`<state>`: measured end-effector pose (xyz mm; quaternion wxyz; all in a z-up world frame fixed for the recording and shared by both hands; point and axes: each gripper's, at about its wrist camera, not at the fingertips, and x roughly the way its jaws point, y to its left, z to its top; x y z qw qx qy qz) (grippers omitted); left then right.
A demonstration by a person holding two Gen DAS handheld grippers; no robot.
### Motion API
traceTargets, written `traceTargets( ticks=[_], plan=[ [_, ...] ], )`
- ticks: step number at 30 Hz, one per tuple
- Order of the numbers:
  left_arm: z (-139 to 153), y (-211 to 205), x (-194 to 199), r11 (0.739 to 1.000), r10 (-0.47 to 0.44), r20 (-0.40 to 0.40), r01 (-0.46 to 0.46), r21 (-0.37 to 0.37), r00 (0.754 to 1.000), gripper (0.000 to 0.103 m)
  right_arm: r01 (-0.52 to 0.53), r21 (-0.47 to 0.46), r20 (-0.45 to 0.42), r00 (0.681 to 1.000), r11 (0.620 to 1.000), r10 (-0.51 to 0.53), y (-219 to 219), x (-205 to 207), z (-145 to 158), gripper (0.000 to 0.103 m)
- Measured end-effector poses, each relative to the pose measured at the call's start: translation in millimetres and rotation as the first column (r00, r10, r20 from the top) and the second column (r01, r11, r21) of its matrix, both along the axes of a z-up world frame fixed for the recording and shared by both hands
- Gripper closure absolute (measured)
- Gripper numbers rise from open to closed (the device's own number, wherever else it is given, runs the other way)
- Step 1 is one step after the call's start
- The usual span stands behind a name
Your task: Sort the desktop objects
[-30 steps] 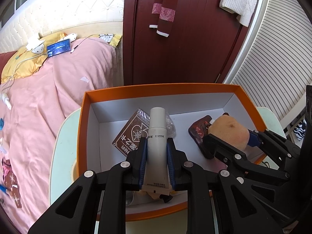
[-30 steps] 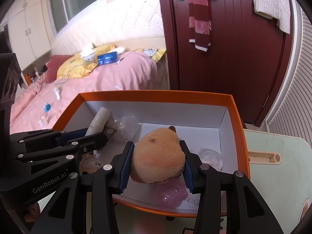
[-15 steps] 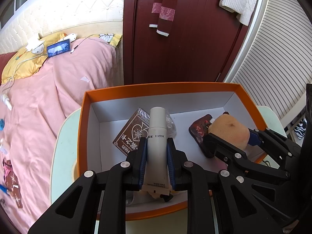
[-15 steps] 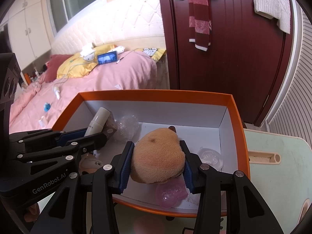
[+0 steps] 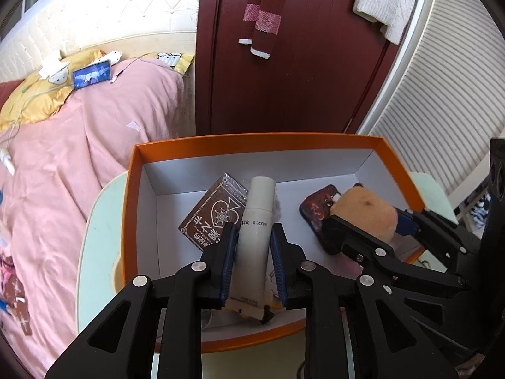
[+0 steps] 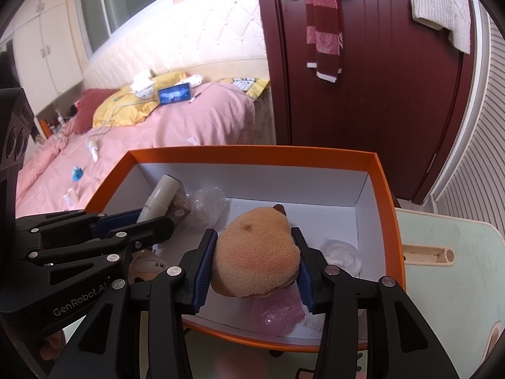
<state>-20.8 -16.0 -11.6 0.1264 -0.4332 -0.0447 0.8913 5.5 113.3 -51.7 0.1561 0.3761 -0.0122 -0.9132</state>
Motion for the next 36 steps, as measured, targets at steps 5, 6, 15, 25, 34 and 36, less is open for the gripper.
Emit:
traceTargets(
  ticks=[5, 6, 15, 25, 34, 36],
  plan=[
    [9.1, -12.6, 9.1, 0.997, 0.082, -0.077, -0.082, 0.007, 0.994, 0.046, -0.001, -0.036, -0.017, 1.000, 0.999, 0.000, 3.0, 1.7, 5.8, 0.049],
    [9.1, -16.5, 9.1, 0.996, 0.093, -0.077, -0.092, 0.016, 0.993, 0.044, -0.001, -0.042, -0.017, 1.000, 0.999, 0.000, 3.3, 1.8, 6.9, 0.048],
    [12.1, -24.7, 11.0, 0.992, 0.097, -0.051, -0.093, 0.088, 0.994, 0.043, 0.021, -0.041, -0.026, 0.999, 0.999, -0.022, 4.0, 4.2, 13.2, 0.033],
    [18.8, -17.6, 21.3, 0.995, 0.066, -0.070, -0.060, 0.080, 0.995, 0.043, 0.049, -0.024, -0.031, 0.998, 0.999, -0.050, 10.9, 11.1, 15.4, 0.033],
    [30.7, -8.3, 39.4, 0.999, 0.029, -0.111, -0.026, 0.030, 0.993, 0.040, 0.060, 0.027, -0.072, 0.996, 0.998, -0.058, 11.4, 25.8, 23.4, 0.033],
    [33.2, -6.1, 46.5, 1.000, 0.017, -0.125, -0.016, 0.009, 0.992, 0.036, 0.059, 0.032, -0.080, 0.995, 0.998, -0.057, 12.0, 29.8, 25.2, 0.033]
  ],
)
